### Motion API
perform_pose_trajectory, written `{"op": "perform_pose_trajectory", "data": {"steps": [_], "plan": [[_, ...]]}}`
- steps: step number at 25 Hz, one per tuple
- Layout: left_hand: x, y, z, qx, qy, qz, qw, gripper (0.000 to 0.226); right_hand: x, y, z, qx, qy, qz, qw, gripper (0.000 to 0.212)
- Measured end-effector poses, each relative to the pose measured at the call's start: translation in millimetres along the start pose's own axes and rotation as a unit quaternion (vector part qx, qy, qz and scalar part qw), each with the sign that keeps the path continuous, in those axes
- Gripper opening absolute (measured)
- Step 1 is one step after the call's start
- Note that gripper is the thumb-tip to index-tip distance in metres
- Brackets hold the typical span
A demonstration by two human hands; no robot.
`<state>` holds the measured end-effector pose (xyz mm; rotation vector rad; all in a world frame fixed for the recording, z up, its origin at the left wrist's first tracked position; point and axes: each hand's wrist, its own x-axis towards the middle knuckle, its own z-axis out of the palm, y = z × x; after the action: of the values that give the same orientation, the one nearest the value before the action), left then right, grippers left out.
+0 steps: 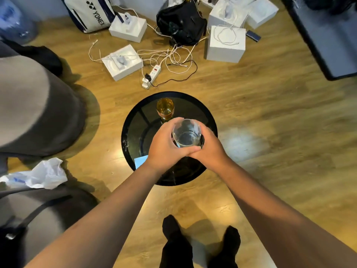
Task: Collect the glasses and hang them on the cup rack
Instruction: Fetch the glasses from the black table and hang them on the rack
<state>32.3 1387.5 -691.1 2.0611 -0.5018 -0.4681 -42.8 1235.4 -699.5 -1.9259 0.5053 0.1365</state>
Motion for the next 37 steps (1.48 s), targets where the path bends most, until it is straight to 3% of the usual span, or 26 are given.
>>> {"op": "perform_pose_trajectory", "data": {"steps": [5, 10, 12, 16, 20, 25, 29, 34, 37], "plan": [[-7, 110, -25, -0.069, -0.010, 0.033, 0.997, 0.094, -39, -70, -56, 0.083, 0.078, -0.033, 0.993, 0.079], [-16, 202, -54, -0.134, -0.051, 0.057, 0.988, 0.129, -73, -137, -116, 0.097, 0.142, -0.072, 0.982, 0.085], [-22, 243, -72, -0.116, -0.074, 0.083, 0.987, 0.123, -93, -166, -141, 0.094, 0.170, -0.085, 0.977, 0.088], [-31, 312, -108, -0.049, -0.074, 0.136, 0.987, 0.072, -135, -224, -192, 0.090, 0.233, -0.105, 0.963, 0.088], [-35, 385, -120, -0.033, -0.084, 0.195, 0.977, 0.047, -190, -260, -249, 0.077, 0.295, -0.127, 0.944, 0.084], [-44, 465, -106, 0.014, -0.124, 0.306, 0.944, 0.049, -259, -287, -297, 0.059, 0.386, -0.110, 0.914, 0.070], [-62, 517, -78, 0.018, -0.155, 0.383, 0.910, 0.055, -316, -305, -337, 0.048, 0.446, -0.110, 0.887, 0.075], [-85, 569, -32, 0.004, -0.190, 0.420, 0.887, 0.057, -385, -298, -379, 0.041, 0.513, -0.098, 0.852, 0.080], [-108, 596, 1, 0.000, -0.217, 0.432, 0.876, 0.058, -427, -286, -402, 0.056, 0.552, -0.090, 0.827, 0.070]]}}
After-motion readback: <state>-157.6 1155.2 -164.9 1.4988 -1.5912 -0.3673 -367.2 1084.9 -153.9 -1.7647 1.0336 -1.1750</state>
